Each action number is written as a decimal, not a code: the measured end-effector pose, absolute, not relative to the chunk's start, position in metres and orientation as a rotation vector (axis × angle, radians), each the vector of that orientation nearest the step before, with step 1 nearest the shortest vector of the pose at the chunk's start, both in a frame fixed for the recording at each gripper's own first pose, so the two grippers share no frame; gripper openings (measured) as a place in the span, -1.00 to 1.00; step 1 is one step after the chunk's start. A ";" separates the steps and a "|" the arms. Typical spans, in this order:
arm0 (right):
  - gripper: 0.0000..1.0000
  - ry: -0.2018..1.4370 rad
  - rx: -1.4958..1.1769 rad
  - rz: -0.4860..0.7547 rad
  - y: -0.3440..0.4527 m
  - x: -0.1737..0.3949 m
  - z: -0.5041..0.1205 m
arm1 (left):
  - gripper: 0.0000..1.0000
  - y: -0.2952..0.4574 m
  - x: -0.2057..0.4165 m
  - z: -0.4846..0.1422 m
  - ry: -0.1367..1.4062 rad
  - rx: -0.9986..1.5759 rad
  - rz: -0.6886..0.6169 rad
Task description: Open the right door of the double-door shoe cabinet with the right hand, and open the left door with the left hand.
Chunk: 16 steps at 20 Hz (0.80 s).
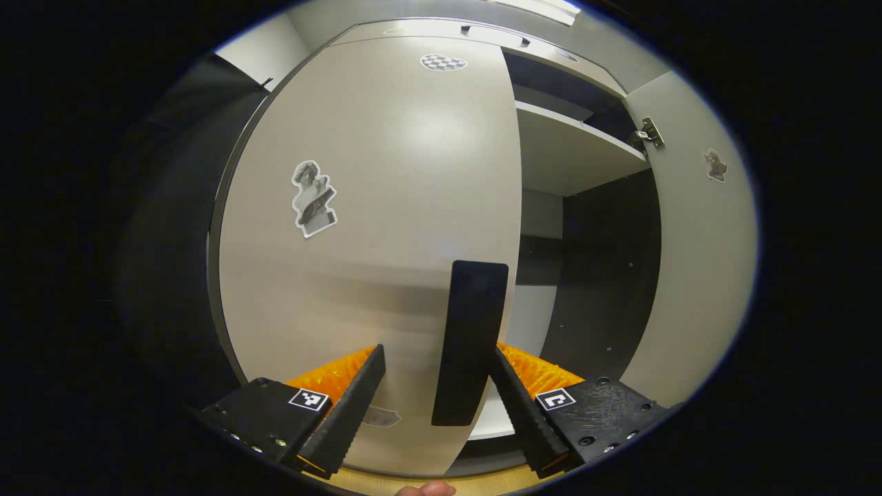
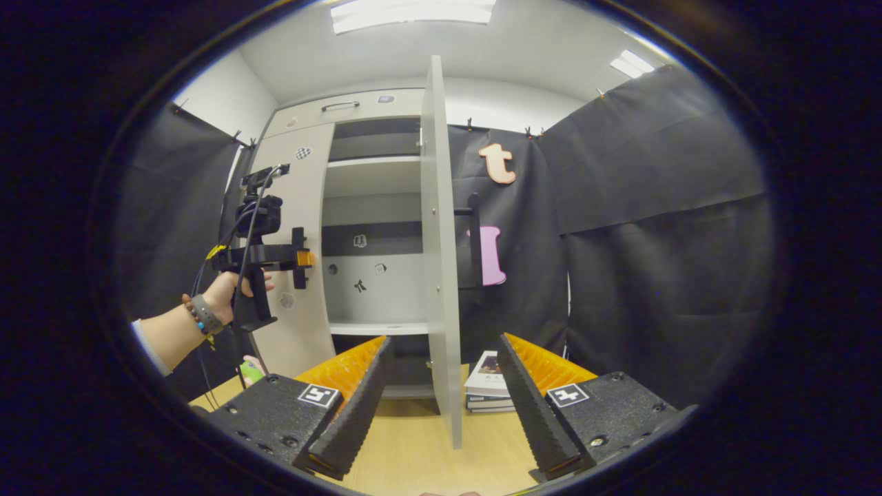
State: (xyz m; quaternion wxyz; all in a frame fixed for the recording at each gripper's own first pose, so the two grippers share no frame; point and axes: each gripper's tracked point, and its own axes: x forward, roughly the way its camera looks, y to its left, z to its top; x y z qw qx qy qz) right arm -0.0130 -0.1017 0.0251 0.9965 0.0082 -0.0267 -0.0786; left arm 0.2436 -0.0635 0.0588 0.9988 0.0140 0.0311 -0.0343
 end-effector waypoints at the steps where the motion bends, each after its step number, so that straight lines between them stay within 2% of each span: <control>1: 0.89 -0.051 0.014 -0.151 -0.100 -0.010 0.024 | 0.87 -0.064 0.244 0.058 0.067 0.024 -0.069; 4: 0.87 -0.044 0.007 -0.142 -0.098 -0.004 0.019 | 0.82 -0.060 0.244 0.056 0.078 0.034 -0.043; 9: 0.87 -0.034 0.026 -0.131 -0.100 0.003 0.012 | 0.47 -0.070 0.242 0.056 0.034 0.081 -0.059; 10: 0.87 -0.033 0.029 -0.130 -0.102 0.003 0.011 | 0.08 -0.080 0.245 0.055 0.028 0.082 -0.093; 12: 0.90 -0.029 0.031 -0.133 -0.106 0.003 0.009 | -0.41 -0.082 0.243 0.055 0.024 0.064 -0.096; 13: 0.90 -0.028 0.034 -0.136 -0.106 0.003 0.008 | -0.41 -0.080 0.245 0.053 0.035 0.054 -0.097; 14: 0.90 -0.026 0.040 -0.136 -0.107 0.004 0.007 | -0.24 -0.080 0.243 0.054 0.036 0.036 -0.107; 15: 0.90 -0.020 0.046 -0.132 -0.108 0.005 0.005 | -0.60 -0.081 0.243 0.054 0.025 0.018 -0.119; 16: 0.90 -0.014 0.052 -0.130 -0.108 0.005 0.004 | -0.80 -0.082 0.241 0.057 0.001 0.040 -0.138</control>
